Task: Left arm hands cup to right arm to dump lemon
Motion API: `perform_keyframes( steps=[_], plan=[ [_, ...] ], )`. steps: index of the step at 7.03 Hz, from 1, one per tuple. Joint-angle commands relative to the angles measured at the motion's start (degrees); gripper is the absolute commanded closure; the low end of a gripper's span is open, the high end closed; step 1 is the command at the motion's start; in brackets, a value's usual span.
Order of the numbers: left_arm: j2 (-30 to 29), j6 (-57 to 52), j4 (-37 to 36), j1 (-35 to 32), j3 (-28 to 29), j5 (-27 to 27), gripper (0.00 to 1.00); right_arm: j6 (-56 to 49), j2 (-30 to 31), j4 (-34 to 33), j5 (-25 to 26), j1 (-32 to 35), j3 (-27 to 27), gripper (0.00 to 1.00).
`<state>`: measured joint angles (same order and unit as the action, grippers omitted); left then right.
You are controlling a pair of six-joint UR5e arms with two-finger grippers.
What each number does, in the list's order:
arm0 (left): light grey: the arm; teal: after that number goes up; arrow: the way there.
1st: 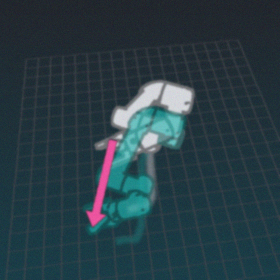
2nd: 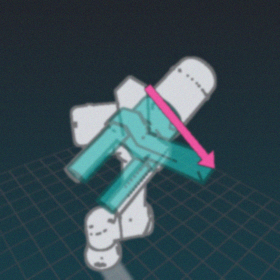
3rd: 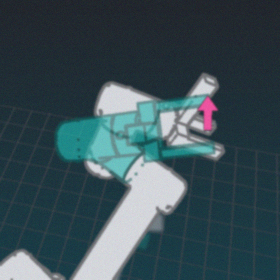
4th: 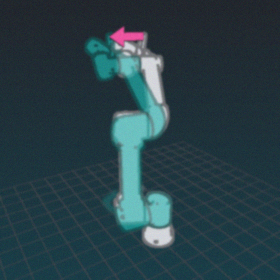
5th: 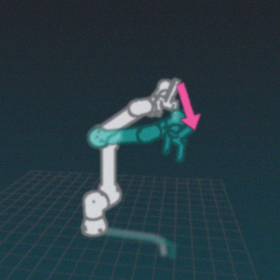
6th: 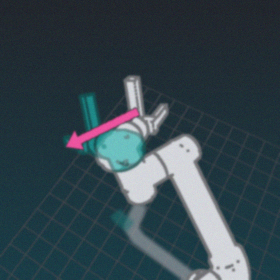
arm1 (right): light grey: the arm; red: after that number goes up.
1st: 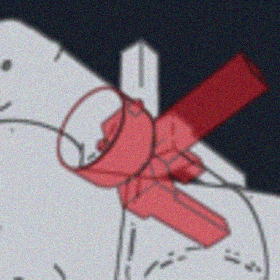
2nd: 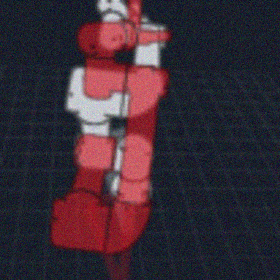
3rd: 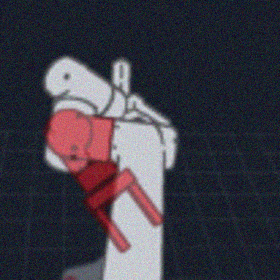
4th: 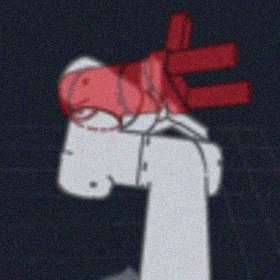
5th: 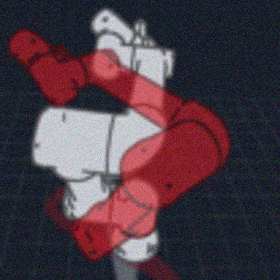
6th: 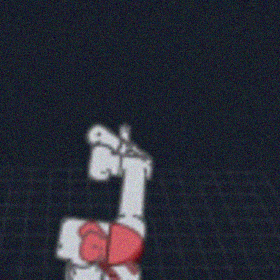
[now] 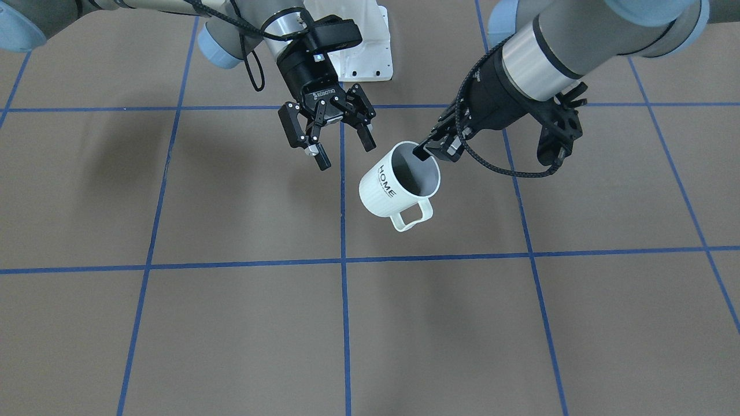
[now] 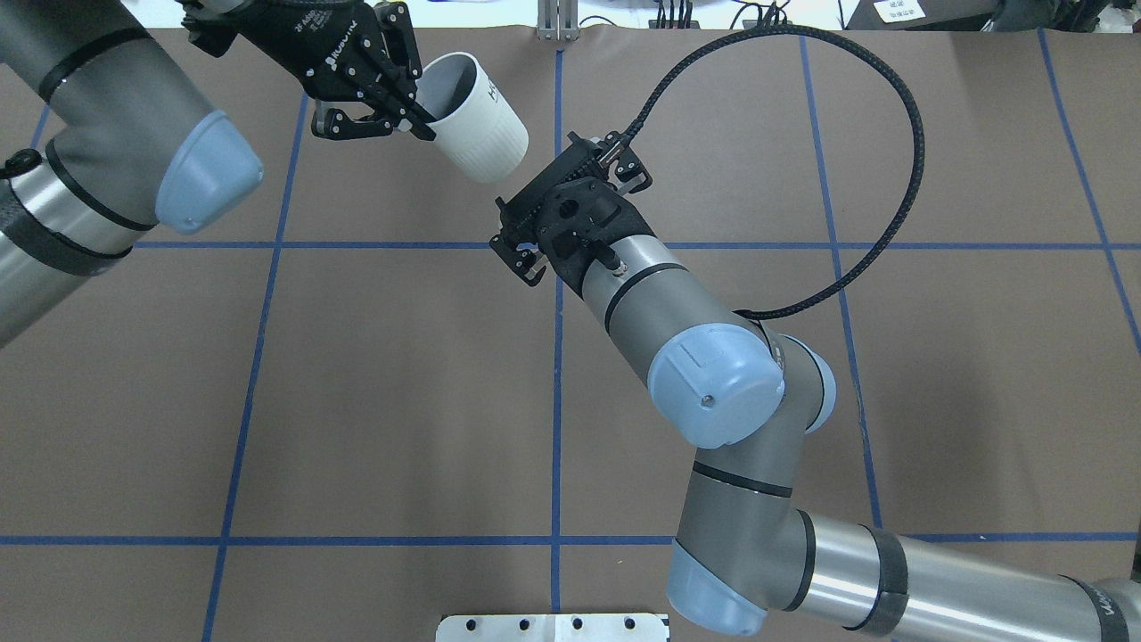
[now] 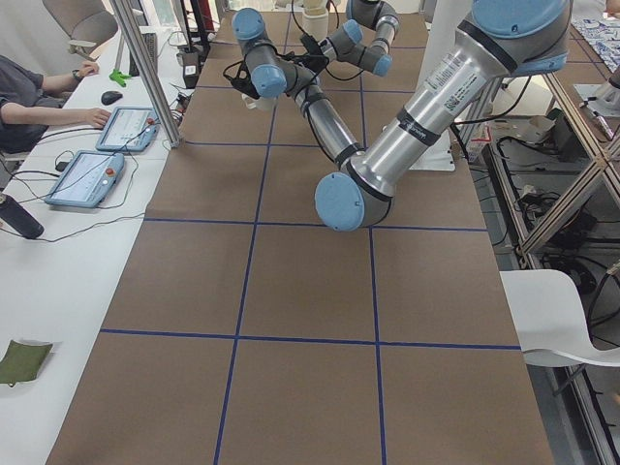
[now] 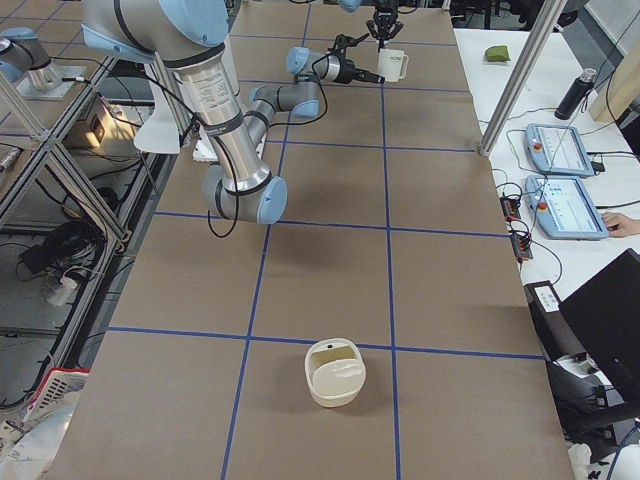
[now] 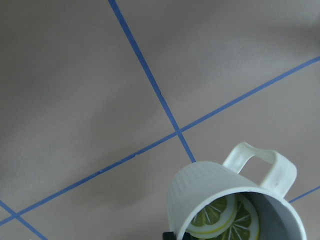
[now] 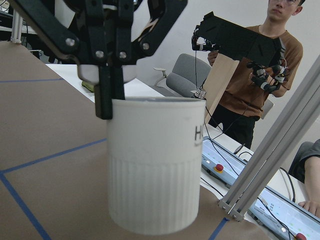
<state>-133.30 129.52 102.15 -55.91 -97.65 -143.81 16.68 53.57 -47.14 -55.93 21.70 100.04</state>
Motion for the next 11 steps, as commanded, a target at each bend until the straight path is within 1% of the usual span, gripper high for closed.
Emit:
perform_keyframes(
  steps=[1,4,11],
  plan=[
    [-1.26,1.96,0.07,1.85,-0.43,-0.06,1.0,0.02,-0.21,0.03,0.82,-0.25,-0.02,0.02],
    [-1.61,4.77,2.87,3.35,-0.61,-0.06,1.0,0.02,-0.39,0.03,0.82,-0.25,-0.11,0.02],
    [-1.7,4.78,3.4,3.97,-0.96,-0.06,1.0,0.02,-0.13,0.03,2.05,-0.25,-0.55,0.02]
  ],
)
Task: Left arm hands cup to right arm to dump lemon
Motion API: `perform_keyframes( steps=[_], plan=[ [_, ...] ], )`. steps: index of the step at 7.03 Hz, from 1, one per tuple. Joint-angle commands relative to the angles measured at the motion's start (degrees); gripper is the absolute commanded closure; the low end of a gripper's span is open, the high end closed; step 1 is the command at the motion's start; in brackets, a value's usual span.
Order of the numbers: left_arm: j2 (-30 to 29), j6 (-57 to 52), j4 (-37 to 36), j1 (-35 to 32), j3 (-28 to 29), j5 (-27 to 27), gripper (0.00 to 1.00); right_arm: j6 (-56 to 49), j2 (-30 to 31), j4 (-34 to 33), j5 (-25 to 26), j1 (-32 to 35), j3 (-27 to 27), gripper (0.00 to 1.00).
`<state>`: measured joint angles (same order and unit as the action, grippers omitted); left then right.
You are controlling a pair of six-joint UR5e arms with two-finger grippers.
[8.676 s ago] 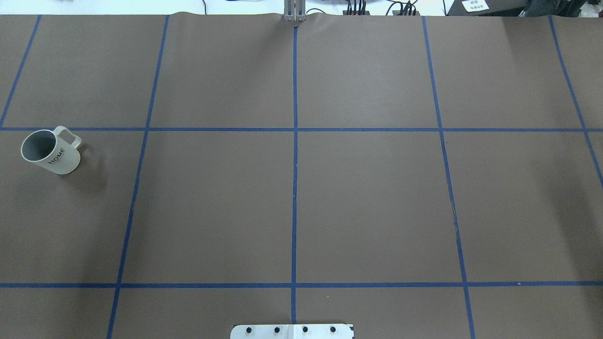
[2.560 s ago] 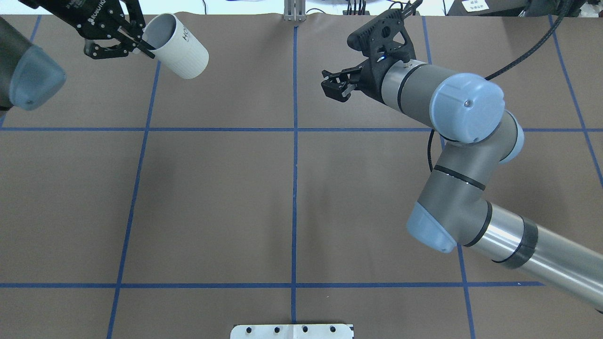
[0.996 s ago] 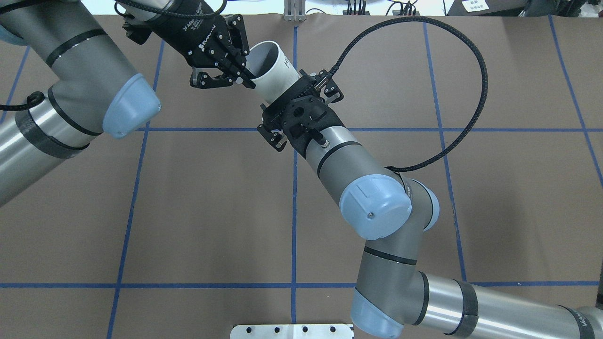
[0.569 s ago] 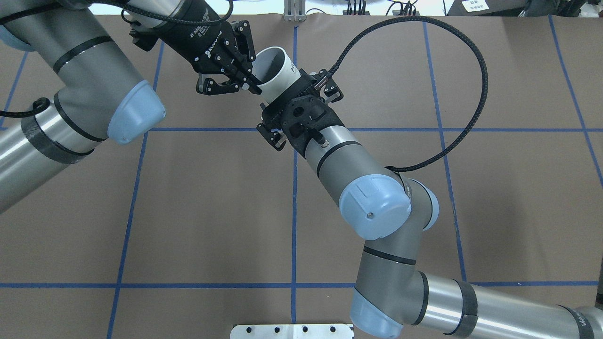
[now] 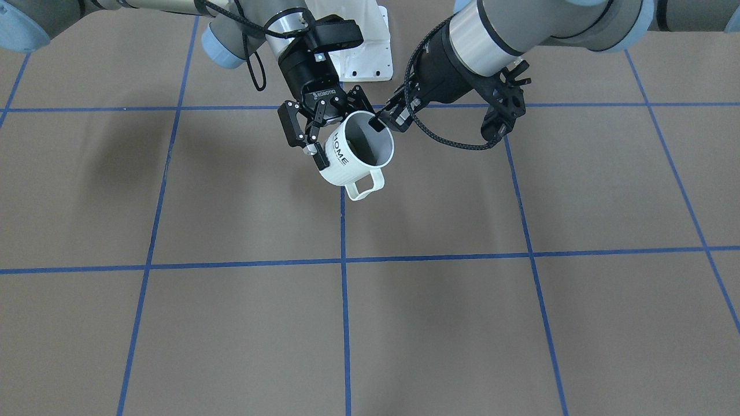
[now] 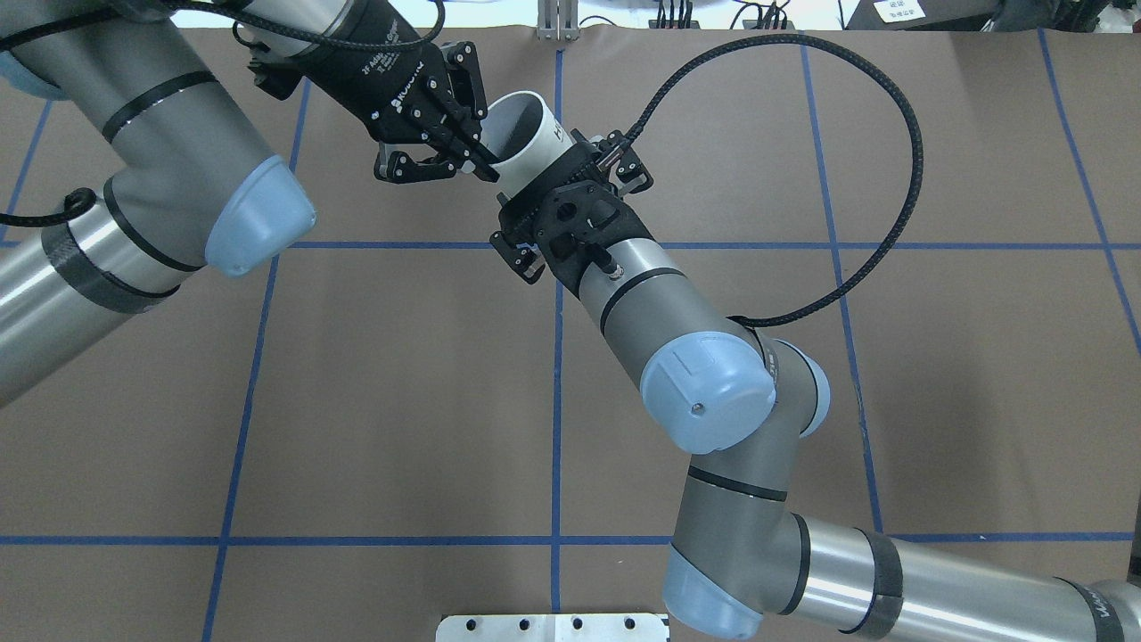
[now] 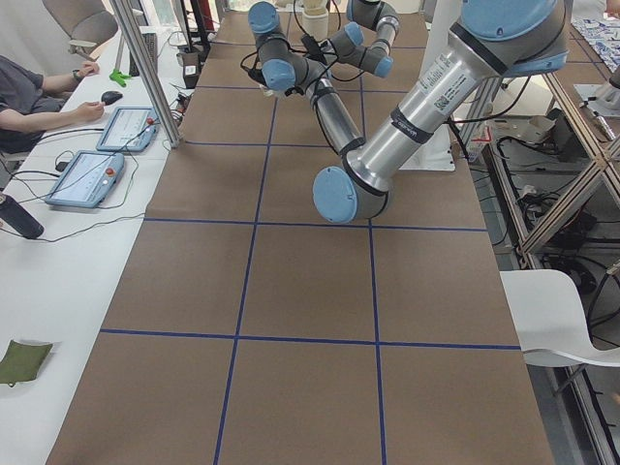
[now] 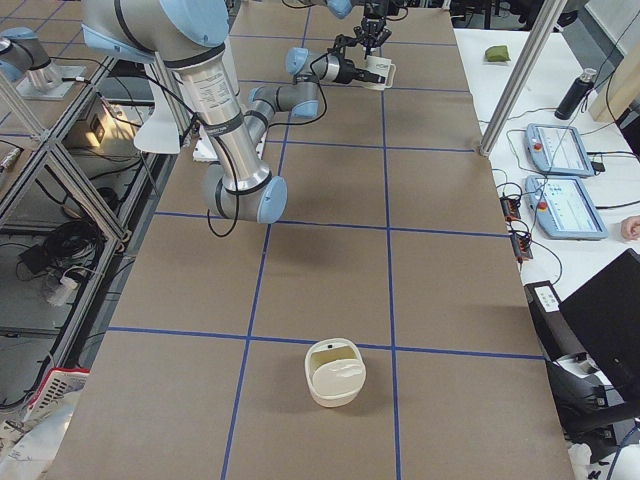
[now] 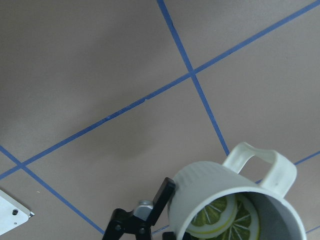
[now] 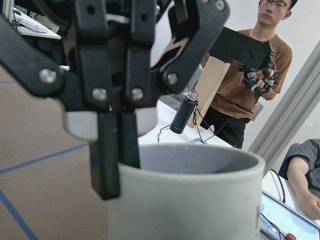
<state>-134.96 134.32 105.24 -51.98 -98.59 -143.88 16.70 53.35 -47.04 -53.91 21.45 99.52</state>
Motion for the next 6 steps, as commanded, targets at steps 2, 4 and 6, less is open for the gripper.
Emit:
perform_keyframes(
  steps=[2,4,6],
  plan=[
    [0.05,-0.11,1.11,0.21,-0.02,-0.09,1.0,-4.97,-0.26,-0.24,-0.15,-0.44,0.06,0.16],
    [0.75,-2.03,6.53,0.56,0.5,-0.52,0.58,-4.75,-0.18,-0.77,0.12,-0.44,0.33,0.56],
    [2.07,-3.8,9.81,-0.22,0.07,-1.57,0.0,-4.66,0.61,-1.04,0.12,-0.35,0.33,0.7]
  ],
)
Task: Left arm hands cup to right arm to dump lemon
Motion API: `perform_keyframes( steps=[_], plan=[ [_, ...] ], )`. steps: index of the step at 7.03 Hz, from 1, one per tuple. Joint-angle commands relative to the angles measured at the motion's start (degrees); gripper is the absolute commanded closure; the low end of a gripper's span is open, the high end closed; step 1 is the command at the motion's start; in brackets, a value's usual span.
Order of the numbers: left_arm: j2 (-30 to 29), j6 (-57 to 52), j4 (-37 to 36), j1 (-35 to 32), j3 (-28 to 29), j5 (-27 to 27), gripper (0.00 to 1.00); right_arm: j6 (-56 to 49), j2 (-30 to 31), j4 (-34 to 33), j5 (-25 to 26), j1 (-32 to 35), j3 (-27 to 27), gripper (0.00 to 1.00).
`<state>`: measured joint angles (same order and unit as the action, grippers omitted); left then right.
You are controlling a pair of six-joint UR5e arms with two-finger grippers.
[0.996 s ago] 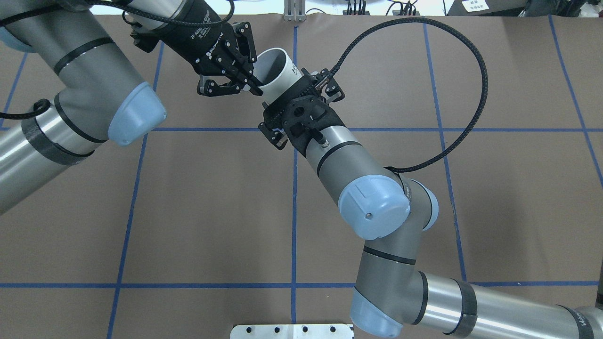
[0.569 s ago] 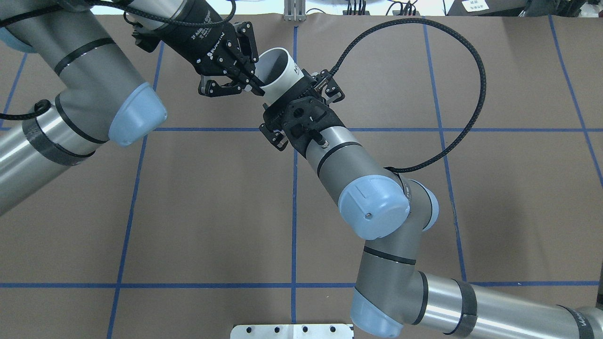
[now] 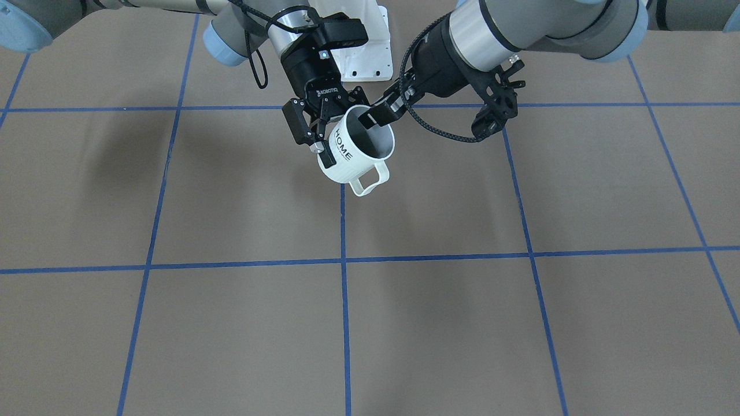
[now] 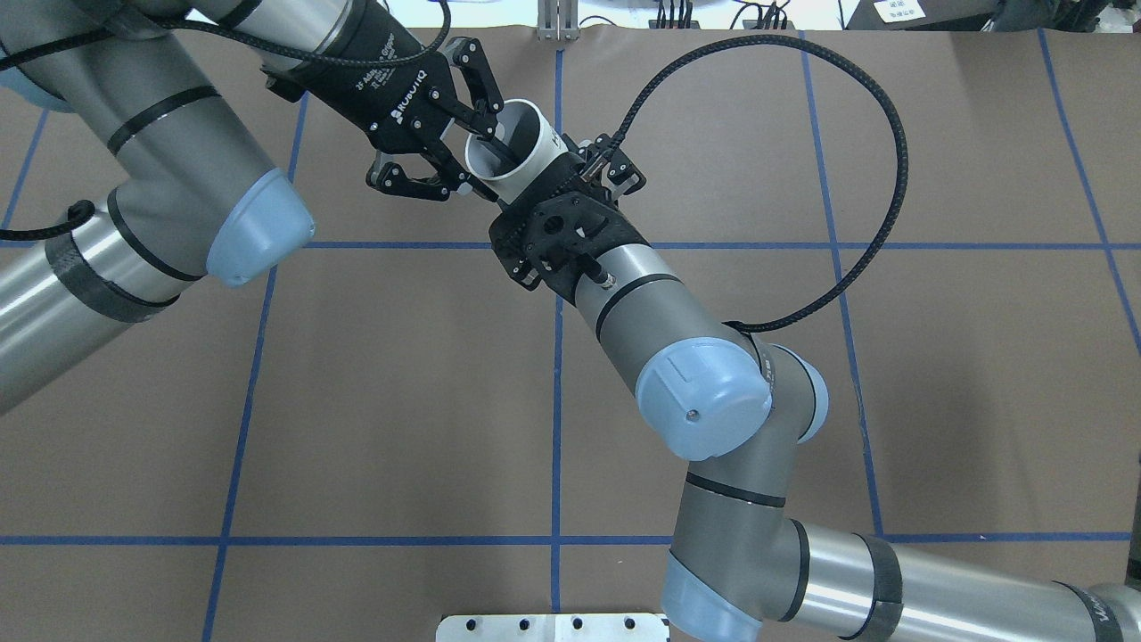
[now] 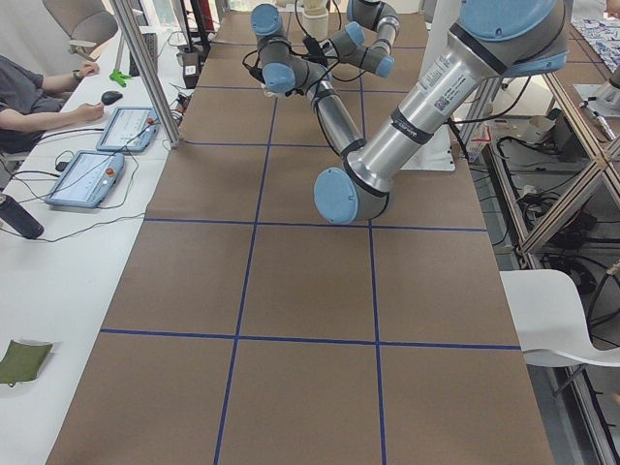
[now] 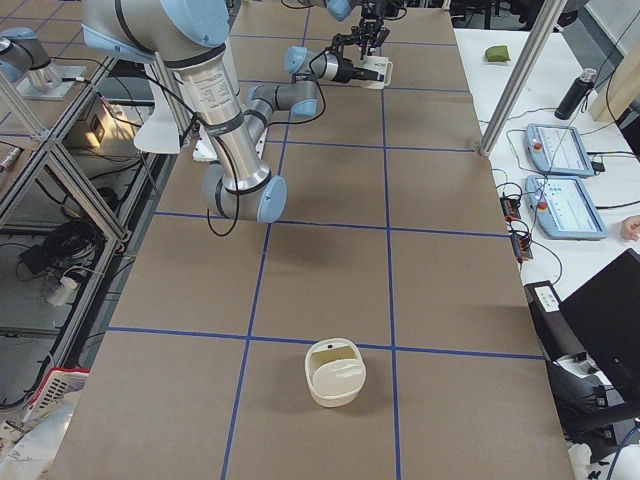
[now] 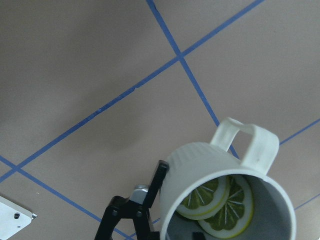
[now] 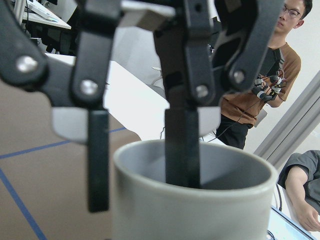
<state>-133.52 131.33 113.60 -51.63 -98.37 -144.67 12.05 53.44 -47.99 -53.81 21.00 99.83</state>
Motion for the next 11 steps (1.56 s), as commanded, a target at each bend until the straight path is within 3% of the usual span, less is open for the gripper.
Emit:
perform_keyframes(
  steps=[1,3,6,9,10,11],
  plan=[
    [0.71,-3.08,1.1,-3.18,0.1,-4.27,0.0,-0.01,0.96,0.0,0.02,0.18,0.1,0.7],
    [5.26,-11.13,1.01,-10.91,0.81,-12.36,0.0,0.34,2.37,0.18,0.11,0.45,0.89,0.71],
    [15.62,-33.25,0.84,-15.51,0.63,-13.19,0.0,12.33,9.54,0.0,0.02,2.81,6.3,0.7],
    [25.2,-58.56,1.01,-15.69,-0.42,-1.63,0.0,18.78,11.07,-1.66,-1.55,5.62,7.39,0.68],
    [28.02,-68.56,0.84,-15.69,-0.42,2.77,0.0,20.98,11.77,-3.5,-4.52,7.37,7.65,0.68],
    [31.0,-79.37,0.66,-15.69,-0.25,6.55,0.0,23.17,12.56,-9.52,-9.77,9.83,10.01,0.68]
  ],
)
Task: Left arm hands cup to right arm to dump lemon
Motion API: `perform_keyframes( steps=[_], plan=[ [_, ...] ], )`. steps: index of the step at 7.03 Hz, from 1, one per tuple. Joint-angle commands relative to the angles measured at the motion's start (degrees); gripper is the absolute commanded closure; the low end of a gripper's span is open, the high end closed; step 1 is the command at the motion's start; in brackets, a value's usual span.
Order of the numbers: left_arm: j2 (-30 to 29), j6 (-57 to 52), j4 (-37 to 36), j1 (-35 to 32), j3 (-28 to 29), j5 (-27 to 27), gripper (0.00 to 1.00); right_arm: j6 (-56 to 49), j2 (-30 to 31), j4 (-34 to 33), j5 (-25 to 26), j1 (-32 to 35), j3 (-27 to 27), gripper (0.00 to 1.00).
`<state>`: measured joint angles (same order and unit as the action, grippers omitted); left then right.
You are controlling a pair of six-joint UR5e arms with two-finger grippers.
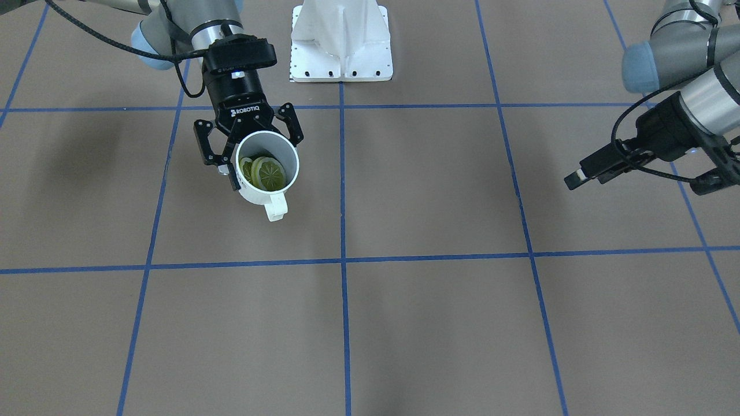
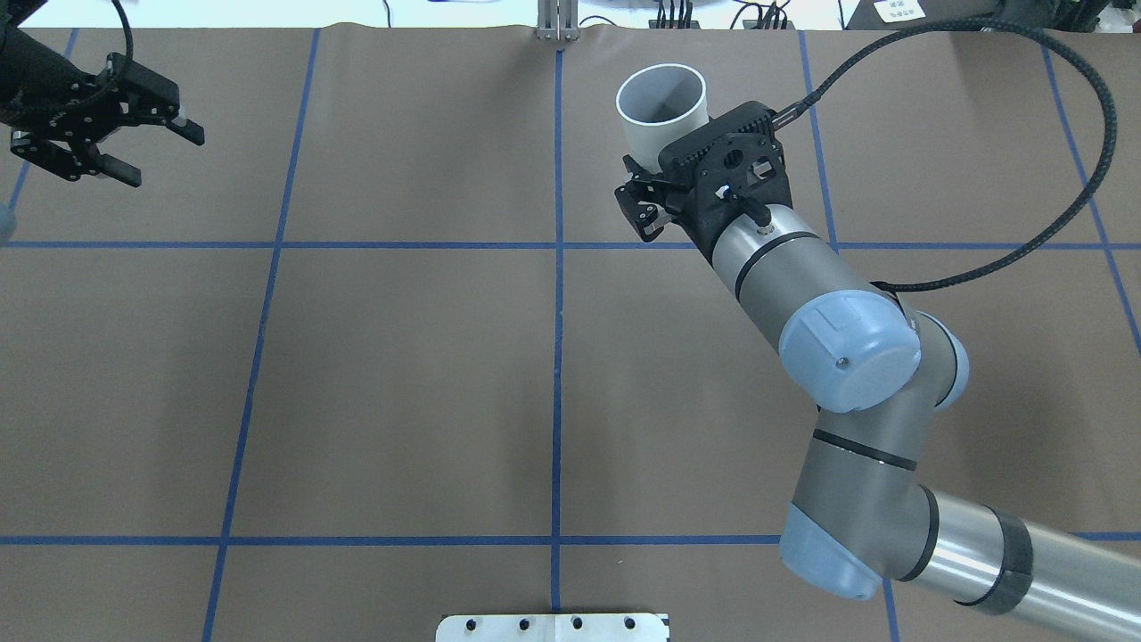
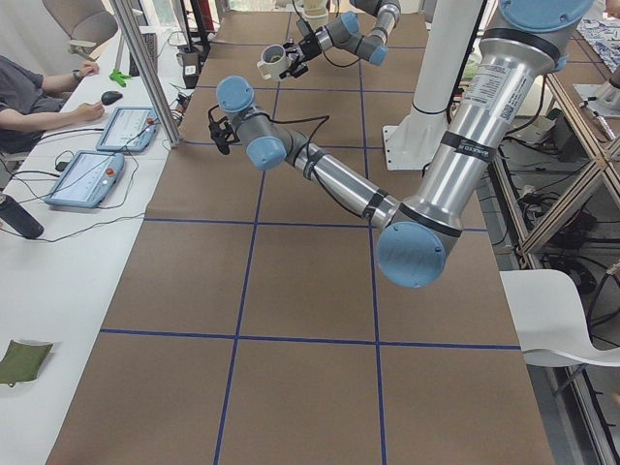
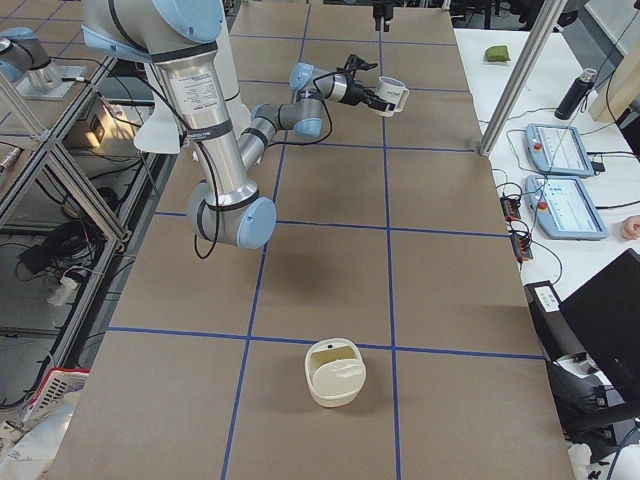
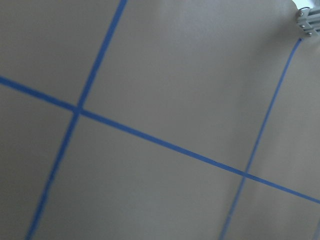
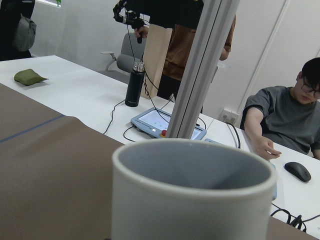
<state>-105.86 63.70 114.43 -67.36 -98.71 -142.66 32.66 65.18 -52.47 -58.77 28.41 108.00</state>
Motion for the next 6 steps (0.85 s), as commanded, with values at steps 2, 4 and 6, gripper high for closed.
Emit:
perform_keyframes(
  steps=[2,4,6],
  plan=[
    [7.06,-29.96,-2.79,-1.8,0.8,5.38,0.0,11.69,6.85,-8.61,-10.91,6.21,9.38,0.66],
    [7.16,-41.24,-9.99,-4.52,0.71,5.46,0.0,16.61,13.19,-5.91,-11.01,6.83,15.03,0.66],
    [7.16,-42.08,-10.54,-5.33,0.8,5.46,0.0,17.0,26.33,13.17,-11.01,6.84,15.49,0.67]
  ],
)
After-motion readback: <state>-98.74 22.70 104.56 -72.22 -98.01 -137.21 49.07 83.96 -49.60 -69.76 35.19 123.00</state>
